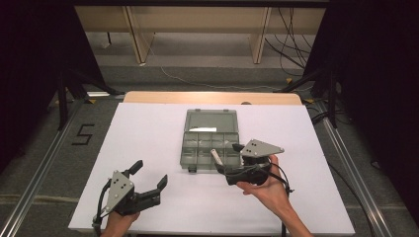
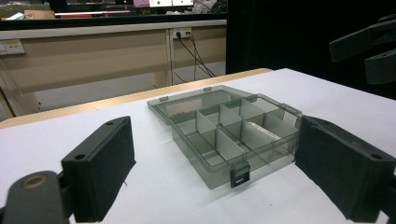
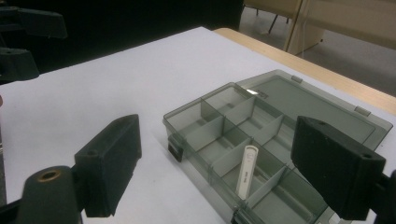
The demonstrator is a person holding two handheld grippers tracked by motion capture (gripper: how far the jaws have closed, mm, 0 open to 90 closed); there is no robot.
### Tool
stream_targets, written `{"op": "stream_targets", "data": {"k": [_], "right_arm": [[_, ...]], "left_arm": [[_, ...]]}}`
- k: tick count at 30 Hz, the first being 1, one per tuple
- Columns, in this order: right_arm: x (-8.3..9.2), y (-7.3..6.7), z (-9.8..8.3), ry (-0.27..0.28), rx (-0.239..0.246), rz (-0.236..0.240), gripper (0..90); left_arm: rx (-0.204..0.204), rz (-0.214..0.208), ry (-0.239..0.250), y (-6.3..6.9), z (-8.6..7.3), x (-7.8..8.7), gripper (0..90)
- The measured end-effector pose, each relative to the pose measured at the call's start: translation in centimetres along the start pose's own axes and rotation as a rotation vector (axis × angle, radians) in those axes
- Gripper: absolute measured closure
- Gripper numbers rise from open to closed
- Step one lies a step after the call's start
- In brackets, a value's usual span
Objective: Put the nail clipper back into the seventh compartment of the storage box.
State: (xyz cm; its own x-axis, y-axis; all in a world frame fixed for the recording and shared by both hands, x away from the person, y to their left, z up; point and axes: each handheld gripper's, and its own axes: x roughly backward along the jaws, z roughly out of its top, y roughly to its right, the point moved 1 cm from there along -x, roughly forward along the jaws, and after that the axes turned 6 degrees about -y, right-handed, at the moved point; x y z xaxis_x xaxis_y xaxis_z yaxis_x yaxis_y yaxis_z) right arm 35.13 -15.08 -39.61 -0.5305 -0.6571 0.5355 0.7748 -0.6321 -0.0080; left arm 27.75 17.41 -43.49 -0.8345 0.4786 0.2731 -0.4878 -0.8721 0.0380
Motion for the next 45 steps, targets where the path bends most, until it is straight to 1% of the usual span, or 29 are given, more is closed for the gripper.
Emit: {"op": "stream_targets", "data": {"k": [1, 2, 3, 4, 6, 9, 10, 11, 12, 14, 17, 20, 21, 25, 26, 27, 28, 29, 30, 31, 33, 35, 38, 40, 41, 42, 43, 44, 45], "right_arm": [[0.0, 0.1, 0.0, 0.008, 0.011, -0.009, 17.3], [0.1, 0.0, -0.1, 0.004, 0.003, -0.005, 17.3], [0.1, -0.1, -0.2, 0.021, 0.006, -0.008, 17.3], [0.1, -0.1, -0.2, 0.021, 0.006, -0.008, 17.3], [0.0, -0.3, -0.4, 0.019, -0.007, -0.001, 17.3], [0.1, -0.3, -0.6, 0.017, -0.013, 0.000, 17.3], [0.1, -0.3, -0.7, 0.022, -0.018, -0.007, 17.3], [0.1, -0.2, -0.8, 0.036, -0.010, -0.016, 17.3], [0.1, -0.3, -0.9, 0.033, -0.021, 0.003, 17.3], [0.3, -0.2, -1.0, 0.033, -0.027, -0.006, 17.3], [0.5, -0.2, -1.3, 0.055, -0.033, -0.011, 17.3], [0.8, -0.2, -1.5, 0.066, -0.027, -0.010, 17.2], [1.0, -0.2, -1.7, 0.078, -0.032, -0.017, 17.4], [1.2, -0.2, -2.0, 0.080, -0.035, -0.012, 17.6], [1.4, -0.1, -2.1, 0.080, -0.029, -0.019, 17.5], [1.3, -0.2, -2.2, 0.090, -0.034, -0.016, 17.5], [1.5, -0.2, -2.4, 0.072, -0.035, -0.013, 17.5], [1.6, -0.2, -2.7, 0.084, -0.039, -0.019, 17.4], [1.6, -0.2, -2.7, 0.084, -0.039, -0.019, 17.4], [1.7, -0.2, -2.8, 0.078, -0.035, -0.020, 17.4], [1.8, -0.2, -3.0, 0.089, -0.024, -0.034, 17.4], [2.0, -0.3, -3.2, 0.084, -0.038, -0.020, 17.4], [2.4, -0.3, -3.5, 0.096, -0.044, -0.025, 17.4], [2.7, -0.3, -3.7, 0.094, -0.044, -0.034, 17.4], [2.8, -0.3, -3.8, 0.099, -0.047, -0.041, 17.4], [2.7, -0.3, -3.9, 0.118, -0.053, -0.032, 17.4], [2.9, -0.2, -4.1, 0.108, -0.040, -0.049, 17.4], [3.1, -0.2, -4.2, 0.103, -0.054, -0.040, 17.3], [3.1, -0.2, -4.3, 0.104, -0.056, -0.040, 17.3]], "left_arm": [[0.000, 0.001, 0.000, 0.0, 0.0, 0.0, 11.6], [0.001, 0.001, 0.000, 0.0, 0.0, 0.0, 11.6], [0.000, 0.002, 0.000, 0.0, 0.0, 0.0, 11.6], [0.000, 0.002, 0.000, 0.0, 0.0, 0.0, 11.6], [-0.001, 0.001, 0.000, 0.0, 0.0, 0.0, 11.7], [0.000, 0.002, 0.001, 0.0, 0.0, 0.0, 11.7], [0.000, 0.002, 0.001, 0.0, 0.0, 0.0, 11.7], [0.000, 0.002, 0.000, 0.0, 0.0, 0.0, 11.6], [0.001, 0.002, 0.001, 0.0, 0.0, 0.0, 11.6], [0.000, 0.003, 0.001, 0.0, 0.0, 0.0, 11.6], [0.000, 0.003, 0.001, 0.0, 0.0, 0.0, 11.7], [-0.001, 0.002, 0.000, 0.0, 0.0, 0.0, 11.7], [-0.001, 0.002, 0.001, 0.0, 0.0, 0.0, 11.6], [-0.003, 0.001, 0.000, 0.0, 0.0, 0.0, 11.7], [-0.003, 0.001, 0.000, 0.0, 0.0, 0.0, 11.7], [-0.001, 0.001, 0.000, 0.1, 0.0, 0.0, 11.7], [-0.003, 0.001, 0.000, 0.1, 0.0, 0.0, 11.7], [-0.003, 0.001, 0.000, 0.1, 0.0, 0.0, 11.7], [-0.003, 0.001, 0.000, 0.1, 0.0, 0.0, 11.7], [-0.003, 0.001, 0.000, 0.1, 0.0, 0.0, 11.7], [-0.003, 0.001, -0.001, 0.1, 0.0, 0.0, 11.7], [-0.002, 0.001, -0.001, 0.1, 0.0, 0.0, 11.6], [-0.002, 0.002, -0.002, 0.1, 0.0, 0.0, 11.7], [-0.002, 0.003, -0.002, 0.1, 0.0, 0.0, 11.7], [-0.002, 0.003, -0.001, 0.1, 0.0, 0.0, 11.7], [-0.001, 0.001, 0.004, 0.1, 0.0, -0.1, 11.7], [-0.001, 0.001, 0.005, 0.1, 0.0, -0.1, 11.6], [-0.001, 0.001, 0.005, 0.1, 0.0, -0.1, 11.6], [0.000, 0.000, 0.005, 0.1, 0.0, -0.1, 11.7]]}}
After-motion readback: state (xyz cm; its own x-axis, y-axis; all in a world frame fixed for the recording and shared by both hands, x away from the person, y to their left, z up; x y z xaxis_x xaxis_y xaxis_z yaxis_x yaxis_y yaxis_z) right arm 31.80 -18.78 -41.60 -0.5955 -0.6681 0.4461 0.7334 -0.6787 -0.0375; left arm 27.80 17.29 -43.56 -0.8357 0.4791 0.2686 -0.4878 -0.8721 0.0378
